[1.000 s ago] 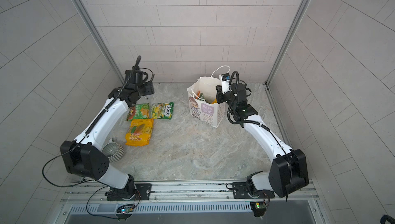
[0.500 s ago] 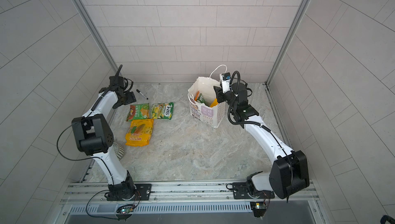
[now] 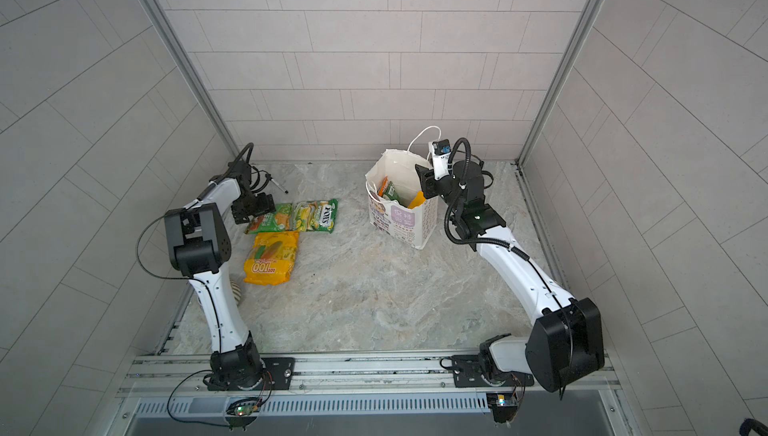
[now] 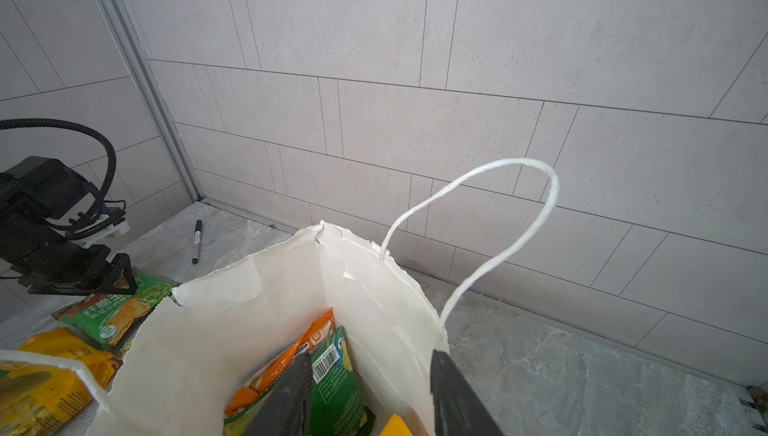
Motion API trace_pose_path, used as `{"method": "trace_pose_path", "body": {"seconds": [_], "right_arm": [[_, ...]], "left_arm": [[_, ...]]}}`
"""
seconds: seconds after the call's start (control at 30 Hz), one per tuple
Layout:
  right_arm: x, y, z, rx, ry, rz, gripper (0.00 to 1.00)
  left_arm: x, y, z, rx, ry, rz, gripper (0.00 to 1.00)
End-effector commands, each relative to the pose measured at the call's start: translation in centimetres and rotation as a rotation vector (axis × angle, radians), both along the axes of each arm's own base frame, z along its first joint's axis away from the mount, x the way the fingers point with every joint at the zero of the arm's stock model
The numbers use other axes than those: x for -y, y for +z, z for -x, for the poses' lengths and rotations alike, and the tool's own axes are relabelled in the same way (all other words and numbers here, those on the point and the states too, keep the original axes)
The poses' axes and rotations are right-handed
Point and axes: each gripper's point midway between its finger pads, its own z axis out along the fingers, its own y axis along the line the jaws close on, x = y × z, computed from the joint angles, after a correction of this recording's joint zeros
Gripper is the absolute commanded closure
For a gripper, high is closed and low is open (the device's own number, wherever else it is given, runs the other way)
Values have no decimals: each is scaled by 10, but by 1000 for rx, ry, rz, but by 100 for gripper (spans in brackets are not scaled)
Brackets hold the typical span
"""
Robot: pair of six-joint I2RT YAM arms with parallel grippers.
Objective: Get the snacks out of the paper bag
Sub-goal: 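Swing the left gripper back toward the bag while the right gripper holds the rim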
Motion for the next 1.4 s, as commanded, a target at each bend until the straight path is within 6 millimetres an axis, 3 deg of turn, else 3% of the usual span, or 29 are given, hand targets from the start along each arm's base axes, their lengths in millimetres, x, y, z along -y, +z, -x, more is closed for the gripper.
{"method": "trace_pose_path", "body": {"seconds": [0.0,0.47,0.67,0.8,0.93,1.07,1.2,1.37], "right_arm": [[4,9,2,37,-11,-5,53],[1,19,0,14,1,-22,53],[7,40,0,-24,-31,1,51],[14,47,-2,-30,-44,21,38],[19,44,-14,-131,-59,115,36],[29,43,-26,-187,-58,123,37],[27,29,-30,-274,-5,181,35],[28,12,-38,-335,6,206,33]], "left_arm": [[12,7,-4,2,-45,4,18],[26,32,4,96,-17,-5,19],[26,90,1,229,-6,-31,15],[39,150,1,374,-19,-11,15],[76,206,10,540,-86,-2,15],[147,246,29,710,-238,36,15],[214,284,52,995,-372,177,13],[260,328,85,1254,-569,328,8]]}}
